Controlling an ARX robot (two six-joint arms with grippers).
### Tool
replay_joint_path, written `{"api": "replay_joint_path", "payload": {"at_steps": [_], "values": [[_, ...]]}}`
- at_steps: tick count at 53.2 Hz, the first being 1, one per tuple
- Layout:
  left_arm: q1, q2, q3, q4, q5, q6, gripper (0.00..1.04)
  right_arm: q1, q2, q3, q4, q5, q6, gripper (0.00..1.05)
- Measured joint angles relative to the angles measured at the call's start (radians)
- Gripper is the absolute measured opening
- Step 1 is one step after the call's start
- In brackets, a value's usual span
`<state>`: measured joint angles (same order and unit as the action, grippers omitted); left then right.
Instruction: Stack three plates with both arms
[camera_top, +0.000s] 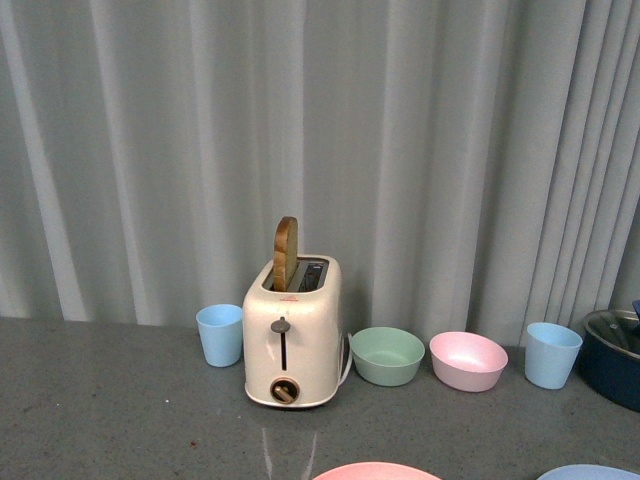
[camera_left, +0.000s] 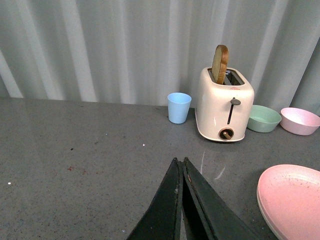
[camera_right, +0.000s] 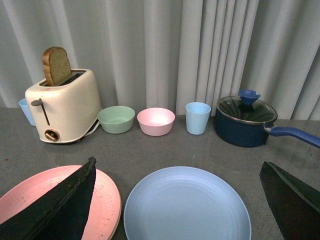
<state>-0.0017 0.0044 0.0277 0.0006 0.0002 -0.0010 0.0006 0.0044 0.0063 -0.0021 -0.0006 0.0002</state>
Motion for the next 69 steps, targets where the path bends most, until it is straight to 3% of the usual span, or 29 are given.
{"api": "replay_joint_path", "payload": {"at_steps": [5, 8, 35, 45, 47, 48, 50, 52, 62, 69], "values": [[0.000, 0.000, 0.000, 0.000, 0.000, 0.000, 0.04, 0.000, 0.000, 0.000, 0.000, 0.000, 0.000, 0.97], [0.000, 0.000, 0.000, 0.000, 0.000, -0.001, 0.09, 0.000, 0.000, 0.000, 0.000, 0.000, 0.000, 0.97], [0.000, 0.000, 0.000, 0.000, 0.000, 0.000, 1.00, 0.000, 0.000, 0.000, 0.000, 0.000, 0.000, 0.97], [0.000, 0.000, 0.000, 0.000, 0.000, 0.000, 0.98, 0.000, 0.000, 0.000, 0.000, 0.000, 0.000, 0.97], [0.000, 0.000, 0.000, 0.000, 0.000, 0.000, 0.98, 0.024, 0.017, 0.008, -0.025, 0.087, -0.006, 0.97], [0.000, 0.000, 0.000, 0.000, 0.000, 0.000, 0.98, 0.046, 0.056, 0.026, -0.040, 0.205, -0.019, 0.97], [0.000, 0.000, 0.000, 0.000, -0.002, -0.001, 0.98, 0.037, 0.146, 0.050, 0.000, 0.330, -0.040, 0.97], [0.000, 0.000, 0.000, 0.000, -0.002, -0.001, 0.98, 0.005, 0.204, 0.064, 0.050, 0.338, -0.052, 0.97], [0.000, 0.000, 0.000, 0.000, 0.000, 0.000, 0.98, -0.259, 0.653, 0.211, 0.409, 0.108, -0.069, 0.97], [0.000, 0.000, 0.000, 0.000, 0.000, 0.000, 0.98, -0.388, 1.064, 0.401, 0.470, -0.046, -0.023, 0.97]]}}
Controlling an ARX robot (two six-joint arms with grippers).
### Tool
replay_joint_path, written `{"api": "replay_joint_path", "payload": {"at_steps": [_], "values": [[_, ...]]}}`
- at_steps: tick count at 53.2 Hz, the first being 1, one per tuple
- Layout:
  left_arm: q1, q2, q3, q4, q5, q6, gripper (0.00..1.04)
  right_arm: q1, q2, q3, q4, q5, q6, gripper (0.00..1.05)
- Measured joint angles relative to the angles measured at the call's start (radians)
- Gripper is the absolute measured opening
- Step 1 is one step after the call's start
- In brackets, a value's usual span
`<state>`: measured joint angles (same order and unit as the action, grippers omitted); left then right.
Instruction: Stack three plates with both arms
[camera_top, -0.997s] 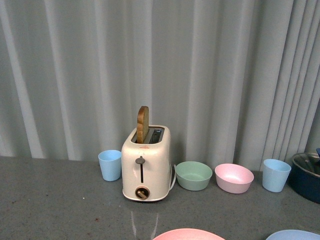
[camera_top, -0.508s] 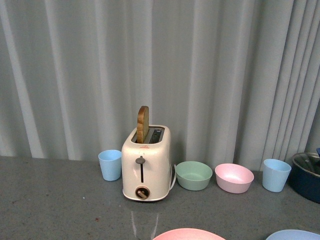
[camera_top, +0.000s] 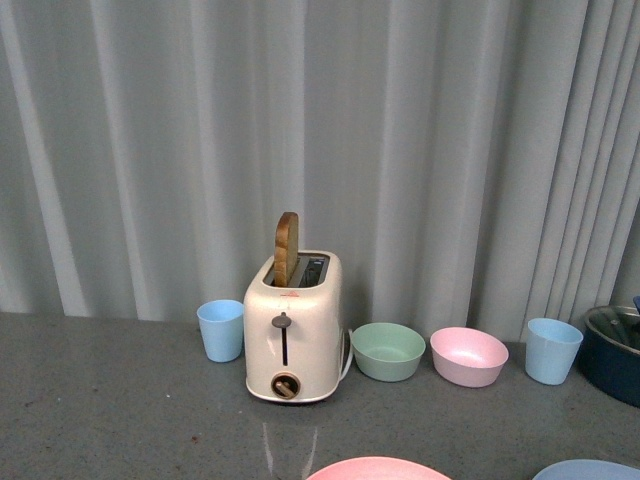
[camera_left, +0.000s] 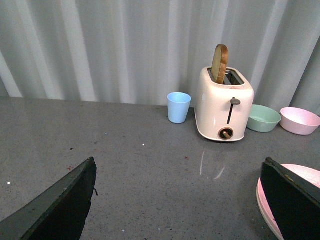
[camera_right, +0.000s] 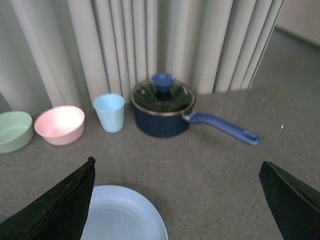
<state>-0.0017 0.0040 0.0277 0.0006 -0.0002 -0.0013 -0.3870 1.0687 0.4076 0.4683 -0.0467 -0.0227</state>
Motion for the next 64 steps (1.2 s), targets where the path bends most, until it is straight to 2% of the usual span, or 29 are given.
{"api": "replay_joint_path", "payload": {"at_steps": [8, 19, 27, 35, 52, 64], "values": [[0.000, 0.000, 0.000, 0.000, 0.000, 0.000, 0.98, -0.076, 0.338, 0.194, -0.071, -0.036, 0.011, 0.97], [0.000, 0.000, 0.000, 0.000, 0.000, 0.000, 0.98, -0.142, 0.670, 0.432, -0.278, -0.097, -0.015, 0.97], [0.000, 0.000, 0.000, 0.000, 0.000, 0.000, 0.98, -0.150, 0.762, 0.472, -0.361, -0.151, -0.084, 0.97], [0.000, 0.000, 0.000, 0.000, 0.000, 0.000, 0.98, -0.147, 0.829, 0.483, -0.382, -0.183, -0.134, 0.97], [0.000, 0.000, 0.000, 0.000, 0.000, 0.000, 0.98, -0.140, 0.915, 0.512, -0.423, -0.293, -0.122, 0.97], [0.000, 0.000, 0.000, 0.000, 0.000, 0.000, 0.98, -0.131, 0.956, 0.517, -0.424, -0.313, -0.098, 0.97]]}}
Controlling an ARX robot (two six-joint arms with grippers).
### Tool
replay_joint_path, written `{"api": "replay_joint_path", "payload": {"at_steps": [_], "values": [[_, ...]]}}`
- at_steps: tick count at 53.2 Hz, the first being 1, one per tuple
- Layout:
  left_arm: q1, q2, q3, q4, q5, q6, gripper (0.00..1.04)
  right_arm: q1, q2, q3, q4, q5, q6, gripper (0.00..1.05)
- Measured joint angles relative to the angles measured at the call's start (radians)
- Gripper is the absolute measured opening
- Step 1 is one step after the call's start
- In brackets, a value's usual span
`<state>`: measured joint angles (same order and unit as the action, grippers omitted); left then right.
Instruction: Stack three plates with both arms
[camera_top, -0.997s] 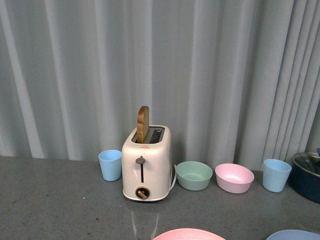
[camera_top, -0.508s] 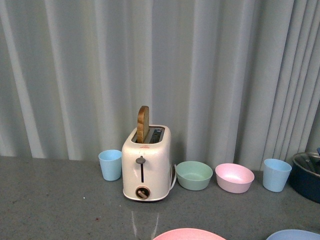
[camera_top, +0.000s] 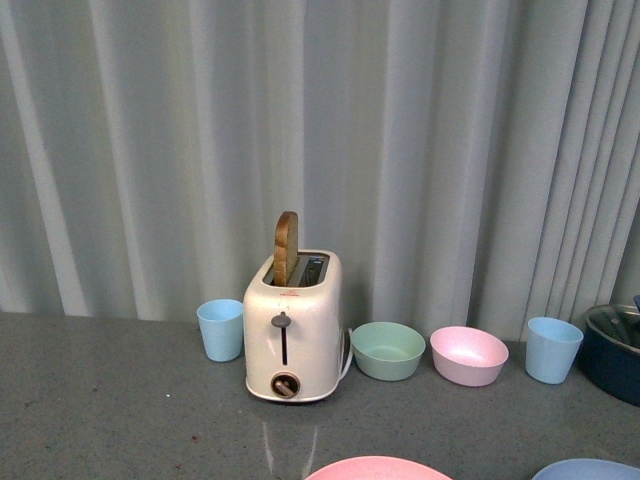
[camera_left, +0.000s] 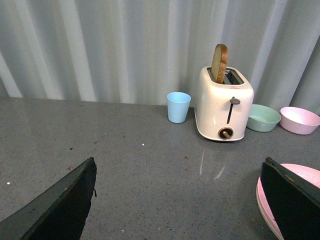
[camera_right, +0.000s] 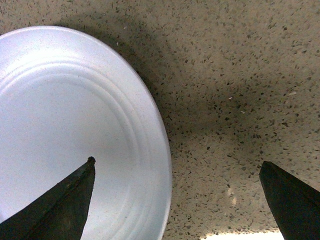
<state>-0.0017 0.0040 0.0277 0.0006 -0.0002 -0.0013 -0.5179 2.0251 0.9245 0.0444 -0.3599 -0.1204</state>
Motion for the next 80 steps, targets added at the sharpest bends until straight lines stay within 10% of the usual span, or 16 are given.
{"api": "replay_joint_path", "payload": {"at_steps": [26, 54, 80], "values": [[0.000, 0.000, 0.000, 0.000, 0.000, 0.000, 0.98, 0.003, 0.063, 0.000, 0.006, -0.002, 0.020, 0.97], [0.000, 0.000, 0.000, 0.000, 0.000, 0.000, 0.98, -0.001, 0.081, -0.008, 0.024, -0.011, 0.024, 0.02], [0.000, 0.000, 0.000, 0.000, 0.000, 0.000, 0.98, -0.058, -0.051, -0.016, -0.001, 0.044, -0.004, 0.03]]}}
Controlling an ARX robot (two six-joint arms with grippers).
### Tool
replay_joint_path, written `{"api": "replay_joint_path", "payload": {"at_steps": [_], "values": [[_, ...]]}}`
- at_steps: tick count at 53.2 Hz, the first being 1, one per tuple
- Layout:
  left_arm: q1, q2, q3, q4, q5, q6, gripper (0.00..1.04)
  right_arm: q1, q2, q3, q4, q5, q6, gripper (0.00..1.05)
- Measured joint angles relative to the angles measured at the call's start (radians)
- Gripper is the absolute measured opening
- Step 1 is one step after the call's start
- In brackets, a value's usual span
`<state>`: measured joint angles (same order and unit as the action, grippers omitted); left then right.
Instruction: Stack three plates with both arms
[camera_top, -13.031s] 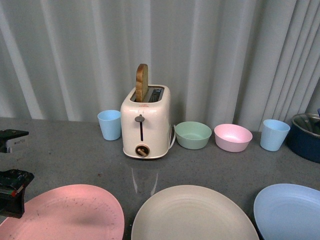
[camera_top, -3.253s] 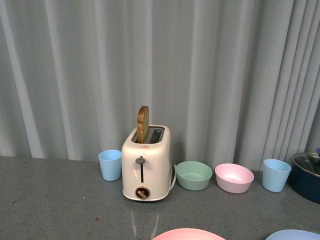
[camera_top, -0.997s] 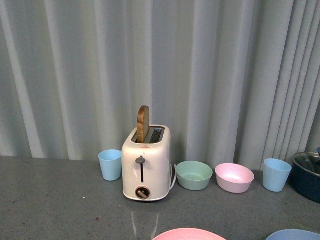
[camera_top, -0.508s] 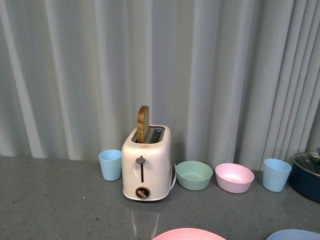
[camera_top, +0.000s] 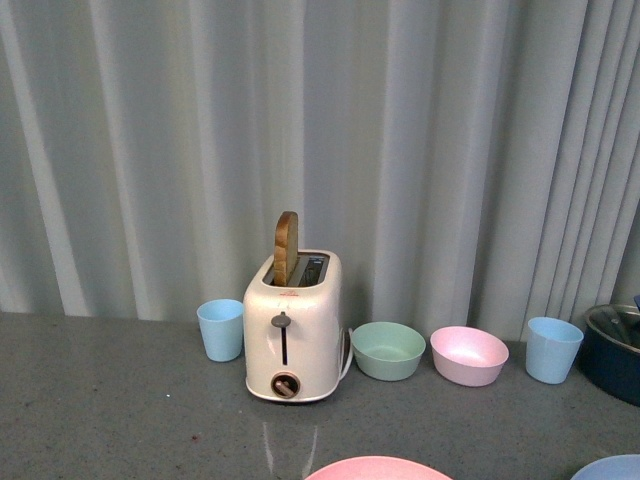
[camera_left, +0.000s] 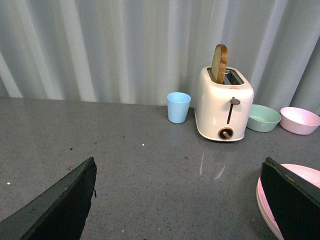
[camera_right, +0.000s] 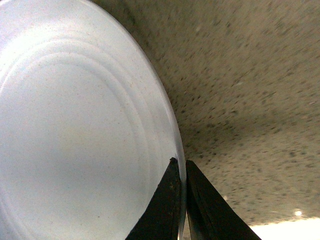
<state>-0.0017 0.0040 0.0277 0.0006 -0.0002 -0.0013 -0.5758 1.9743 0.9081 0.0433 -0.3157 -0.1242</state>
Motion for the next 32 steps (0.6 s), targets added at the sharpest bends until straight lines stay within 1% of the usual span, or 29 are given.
{"api": "replay_joint_path", "payload": {"at_steps": [9, 15, 18, 23, 32], "values": [[0.000, 0.000, 0.000, 0.000, 0.000, 0.000, 0.98, 0.000, -0.123, 0.004, -0.001, -0.010, 0.013, 0.03], [0.000, 0.000, 0.000, 0.000, 0.000, 0.000, 0.98, 0.037, -0.234, 0.004, 0.020, -0.051, 0.056, 0.03], [0.000, 0.000, 0.000, 0.000, 0.000, 0.000, 0.98, 0.079, -0.300, 0.002, 0.038, -0.072, 0.084, 0.03], [0.000, 0.000, 0.000, 0.000, 0.000, 0.000, 0.98, 0.207, -0.402, -0.031, 0.072, -0.098, 0.137, 0.03], [0.000, 0.000, 0.000, 0.000, 0.000, 0.000, 0.98, 0.391, -0.417, -0.111, 0.136, -0.111, 0.219, 0.03]]}}
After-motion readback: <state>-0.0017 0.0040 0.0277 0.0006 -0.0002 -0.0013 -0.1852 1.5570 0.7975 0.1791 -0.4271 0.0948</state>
